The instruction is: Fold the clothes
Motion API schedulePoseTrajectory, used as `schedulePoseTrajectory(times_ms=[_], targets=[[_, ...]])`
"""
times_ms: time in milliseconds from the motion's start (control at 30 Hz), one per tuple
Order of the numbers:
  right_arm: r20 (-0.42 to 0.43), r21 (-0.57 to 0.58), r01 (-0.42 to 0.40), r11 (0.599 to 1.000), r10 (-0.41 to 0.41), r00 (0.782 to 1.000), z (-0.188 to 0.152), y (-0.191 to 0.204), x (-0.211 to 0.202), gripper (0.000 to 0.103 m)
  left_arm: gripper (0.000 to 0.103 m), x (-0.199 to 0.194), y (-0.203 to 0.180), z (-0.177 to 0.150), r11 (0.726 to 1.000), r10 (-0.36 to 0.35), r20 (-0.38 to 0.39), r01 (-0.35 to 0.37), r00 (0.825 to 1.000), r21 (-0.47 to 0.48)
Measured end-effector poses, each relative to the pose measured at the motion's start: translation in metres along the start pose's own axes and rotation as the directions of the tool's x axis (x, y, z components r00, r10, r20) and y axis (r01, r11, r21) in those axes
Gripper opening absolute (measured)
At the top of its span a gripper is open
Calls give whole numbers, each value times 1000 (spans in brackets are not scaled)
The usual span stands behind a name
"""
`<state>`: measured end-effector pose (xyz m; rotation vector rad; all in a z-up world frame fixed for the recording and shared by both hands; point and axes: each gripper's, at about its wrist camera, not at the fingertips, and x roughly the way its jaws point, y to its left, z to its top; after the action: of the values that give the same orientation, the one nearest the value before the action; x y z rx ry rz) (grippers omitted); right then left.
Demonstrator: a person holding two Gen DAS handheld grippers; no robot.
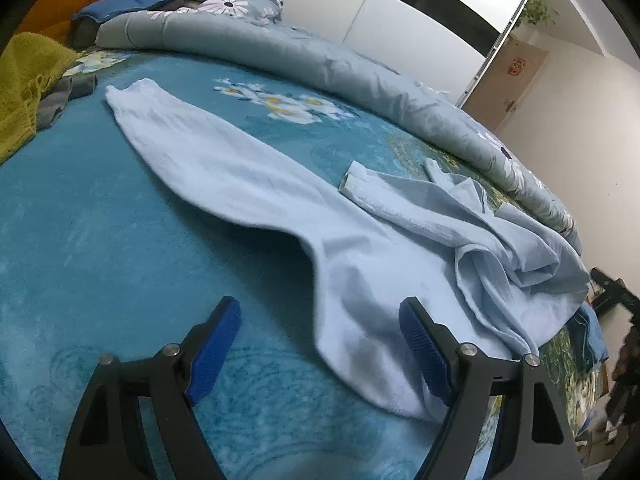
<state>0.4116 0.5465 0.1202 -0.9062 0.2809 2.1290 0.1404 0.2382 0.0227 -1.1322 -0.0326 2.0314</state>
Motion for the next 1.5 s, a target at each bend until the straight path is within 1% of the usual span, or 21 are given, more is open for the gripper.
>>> schedulePoseTrajectory(times_ms=[33,100,200,267,300,367,433,533,633,667,700,733,767,867,967,1033,1100,1200,1300,1367,1500], targets=[[19,-19,13,1000,-13,1000,2,2,-7,48,81,1,-2,0,1000,-9,4,9,1000,1],[36,-77,-21,997,23,999,9,18,-15,50,75,3,-5,1,1000,-26,5,26,1000,-4],[9,-178,-151,972,155,988,16,66,-7,52,55,6,-9,0,999,-41,-4,41,999,-7],[-15,-250,-207,946,210,978,17,103,5,52,16,7,-8,1,998,-51,-18,50,999,-40],[-31,-287,-232,929,233,972,17,122,14,52,7,8,-7,1,997,-56,-25,54,998,-57],[-72,-329,-275,903,266,961,16,155,33,52,3,6,-3,2,996,-50,-16,48,999,-73],[-111,-346,-288,893,265,958,15,180,52,52,2,-3,0,3,996,-46,18,47,999,-74],[-147,-344,-315,885,280,949,13,195,67,52,1,-12,5,10,998,-36,44,38,998,-55],[-172,-334,-306,891,262,950,13,203,73,51,1,-16,8,17,999,-32,53,35,998,-42],[-177,-320,-308,896,262,949,13,202,74,42,1,-18,8,20,999,-32,56,34,998,-40],[-182,-297,-314,902,270,946,15,199,73,31,1,-19,8,23,999,-34,62,36,998,-40],[-188,-274,-323,906,279,942,18,196,73,4,1,-20,7,26,998,-36,68,39,997,-40],[-184,-260,-327,909,285,941,21,192,69,2,1,-23,7,29,999,-32,77,35,997,-35],[-146,-240,-323,916,294,944,31,178,50,2,1,-32,6,42,999,-25,110,28,994,-19],[-56,-208,-298,932,292,955,43,149,18,2,1,-47,14,62,1000,-4,158,6,987,-13],[20,-171,-260,950,267,963,51,120,-9,2,0,-61,21,80,999,49,217,-46,975,-17],[82,-120,-218,969,228,970,54,86,-33,2,0,-77,29,100,994,108,282,-107,953,-19],[124,-39,-152,988,156,980,50,36,-56,2,0,-90,47,122,992,120,296,-107,948,-59],[93,48,-90,995,85,992,31,-4,-56,2,0,-91,57,122,993,93,277,-71,956,-90],[57,98,-46,994,40,998,16,-28,-50,2,0,-85,55,111,996,42,239,-22,970,-86],[-39,177,41,983,-35,999,-21,-64,-29,2,0,-64,35,79,1000,-16,155,17,988,-10]])
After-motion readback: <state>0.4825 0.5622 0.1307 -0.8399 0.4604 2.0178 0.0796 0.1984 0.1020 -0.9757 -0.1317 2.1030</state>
